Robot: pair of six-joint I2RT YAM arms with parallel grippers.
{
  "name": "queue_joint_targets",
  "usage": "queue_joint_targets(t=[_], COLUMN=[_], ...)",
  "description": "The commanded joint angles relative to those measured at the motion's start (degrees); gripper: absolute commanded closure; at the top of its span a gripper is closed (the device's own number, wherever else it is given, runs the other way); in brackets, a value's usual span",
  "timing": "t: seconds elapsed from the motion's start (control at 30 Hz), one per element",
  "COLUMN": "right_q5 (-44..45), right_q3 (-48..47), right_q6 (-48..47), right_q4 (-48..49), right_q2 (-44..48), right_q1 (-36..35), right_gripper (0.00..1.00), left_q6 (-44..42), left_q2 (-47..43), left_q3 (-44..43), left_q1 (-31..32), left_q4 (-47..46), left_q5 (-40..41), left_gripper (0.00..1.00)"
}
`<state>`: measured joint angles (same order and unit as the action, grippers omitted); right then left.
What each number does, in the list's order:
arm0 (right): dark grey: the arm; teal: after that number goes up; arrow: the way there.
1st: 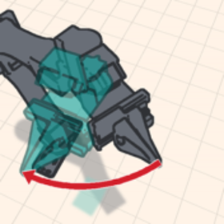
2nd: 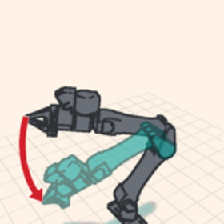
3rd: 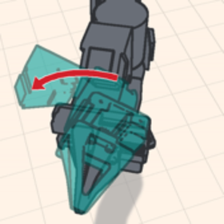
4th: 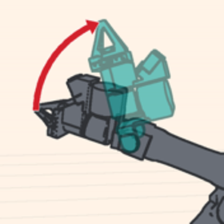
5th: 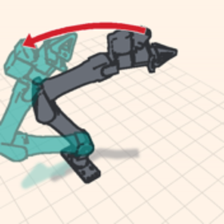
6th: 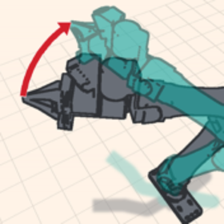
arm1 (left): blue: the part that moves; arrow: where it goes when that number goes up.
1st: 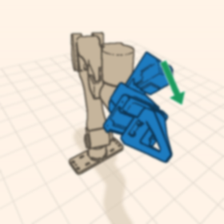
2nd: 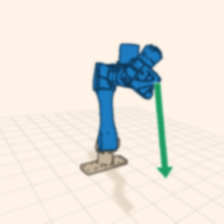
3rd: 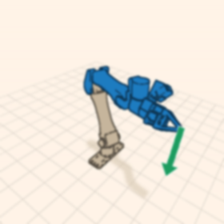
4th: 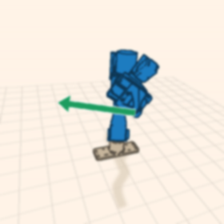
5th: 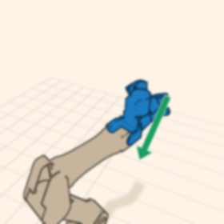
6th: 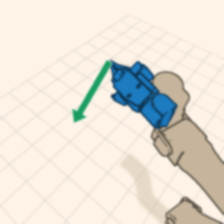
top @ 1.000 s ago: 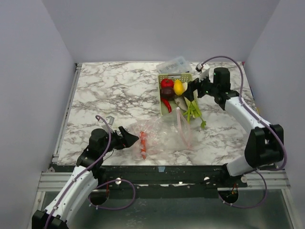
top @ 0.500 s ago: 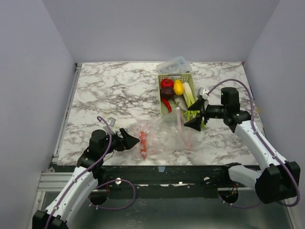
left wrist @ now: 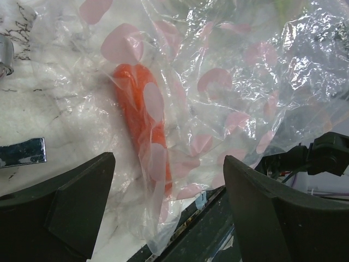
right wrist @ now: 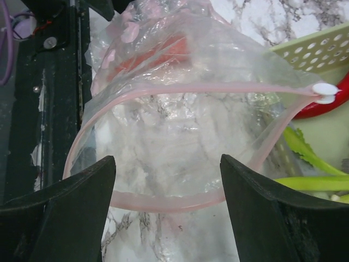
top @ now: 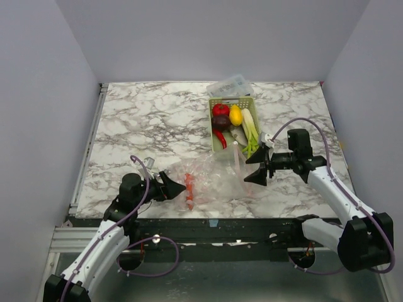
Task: Open the zip-top bag and remove the fake food
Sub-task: Place the fake fruit in the bin, then pick up the fake vegetable from the zipper food storage bag.
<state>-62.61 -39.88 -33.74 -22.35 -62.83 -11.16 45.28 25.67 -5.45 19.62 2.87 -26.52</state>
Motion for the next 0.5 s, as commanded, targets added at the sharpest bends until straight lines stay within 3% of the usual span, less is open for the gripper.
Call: queue_joint_targets(t=[0.0, 0.23, 0.47], right_q5=[-6.62, -9.29, -6.38], right_q3=[3.02, 5.18, 7.64], right_q6=[-3.09, 1.57, 13.31], right_q4=[3.15, 9.8, 21.83], right_q2=[-0.21, -2.93, -5.12], right_q1=[0.17, -0.77, -3.39], right_gripper=[0.25, 0.39, 0.41], left_q6=[1.17, 2.48, 3.2], left_q2=[1.31, 5.55, 9.21], left_q3=[1.79, 2.46, 2.67], left_q1=[-0.19, -0.19, 0.0], left_q4=[-4.53, -10.02, -13.62], left_q5=[-2.12, -3.4, -3.62], left_gripper=[0.17, 0.17, 0.18])
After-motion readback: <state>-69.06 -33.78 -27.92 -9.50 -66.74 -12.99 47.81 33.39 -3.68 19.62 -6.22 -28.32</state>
